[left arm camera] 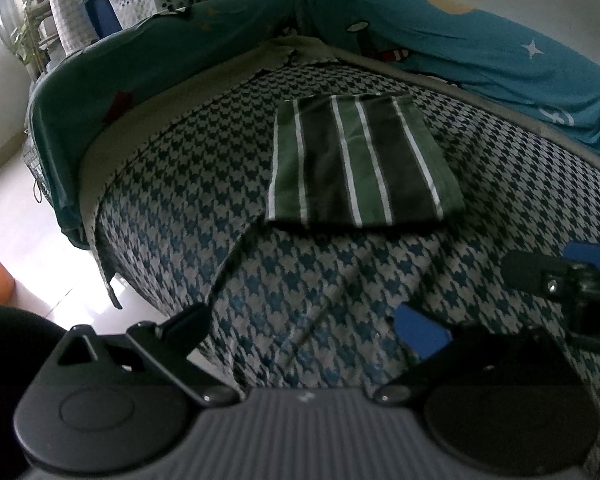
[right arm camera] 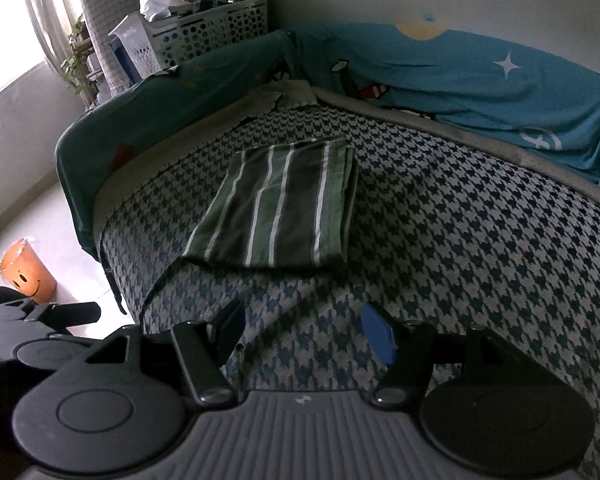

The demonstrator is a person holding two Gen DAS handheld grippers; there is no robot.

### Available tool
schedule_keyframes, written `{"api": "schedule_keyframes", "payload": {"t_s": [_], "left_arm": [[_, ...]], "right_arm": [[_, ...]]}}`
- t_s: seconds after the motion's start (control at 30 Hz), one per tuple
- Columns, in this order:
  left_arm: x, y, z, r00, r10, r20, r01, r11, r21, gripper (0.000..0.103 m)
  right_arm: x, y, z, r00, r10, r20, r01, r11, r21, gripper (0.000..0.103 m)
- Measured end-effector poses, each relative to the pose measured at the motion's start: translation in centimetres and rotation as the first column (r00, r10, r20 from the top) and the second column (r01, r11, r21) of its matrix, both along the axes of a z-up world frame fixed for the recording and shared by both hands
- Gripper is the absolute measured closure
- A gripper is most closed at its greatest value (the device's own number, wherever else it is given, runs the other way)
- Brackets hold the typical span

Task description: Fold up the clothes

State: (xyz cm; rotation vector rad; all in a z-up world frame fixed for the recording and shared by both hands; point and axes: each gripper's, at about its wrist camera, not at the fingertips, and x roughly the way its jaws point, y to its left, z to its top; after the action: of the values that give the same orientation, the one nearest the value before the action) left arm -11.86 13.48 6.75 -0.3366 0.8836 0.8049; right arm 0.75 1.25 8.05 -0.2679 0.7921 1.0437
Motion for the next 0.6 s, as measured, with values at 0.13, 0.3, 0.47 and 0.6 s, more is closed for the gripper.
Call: {"api": "schedule_keyframes", "payload": {"t_s": [0.13,0.3,0.47,0.6], "left_arm": [[0.0,-0.2,0.1,1.000,-0.004,-0.003,0.004,1.000,0.003,0.000],[0.0,-0.2,0.3,1.000,0.000,-0.003,0.000,1.000,0.000,0.000],[-0.2,-0.2,0.4,1.000,0.003,-0.003,-0.003,1.000,0.002,0.000],[-0.2,-0.3,0.6,1.000,0.004,-0.002,-0.004,1.000,0.004,0.000]], "right_arm": [[0.0,-0.3,0.0,1.000,-0.007,0.000,0.007,1.000,0.001,0.038],[0.0,-0.6,0.0,1.000,-0.010,0.002,0.010,1.000,-0.002,0.038],[-0.2,-1.0,0.0,1.000,-0.013,0.006,0.013,1.000,-0.003,0.038],[-0.1,-1.4,0.0,1.000,-0.018,0.005,0.018,1.000,-0.006,0.038]]}}
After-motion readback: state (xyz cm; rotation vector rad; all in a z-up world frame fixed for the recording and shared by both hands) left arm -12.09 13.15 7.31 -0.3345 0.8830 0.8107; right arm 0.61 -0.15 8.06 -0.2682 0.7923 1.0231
